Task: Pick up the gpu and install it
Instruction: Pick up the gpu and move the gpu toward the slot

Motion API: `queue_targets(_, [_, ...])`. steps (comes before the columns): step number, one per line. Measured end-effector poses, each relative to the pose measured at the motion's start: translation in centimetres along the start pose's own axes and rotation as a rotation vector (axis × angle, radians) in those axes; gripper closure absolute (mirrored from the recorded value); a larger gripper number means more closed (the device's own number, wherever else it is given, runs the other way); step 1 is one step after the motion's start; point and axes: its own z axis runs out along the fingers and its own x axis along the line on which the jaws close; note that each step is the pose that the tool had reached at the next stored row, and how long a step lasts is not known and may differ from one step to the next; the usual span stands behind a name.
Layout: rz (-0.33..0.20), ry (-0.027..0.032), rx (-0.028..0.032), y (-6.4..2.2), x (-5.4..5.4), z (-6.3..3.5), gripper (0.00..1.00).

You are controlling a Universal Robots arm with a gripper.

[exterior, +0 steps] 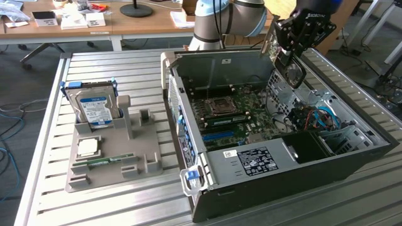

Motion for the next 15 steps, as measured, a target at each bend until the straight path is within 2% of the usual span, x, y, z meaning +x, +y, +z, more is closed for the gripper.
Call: queue_targets(15, [0.000, 0.0000, 0.0000, 0.10, -2.6, 0.06, 0.73])
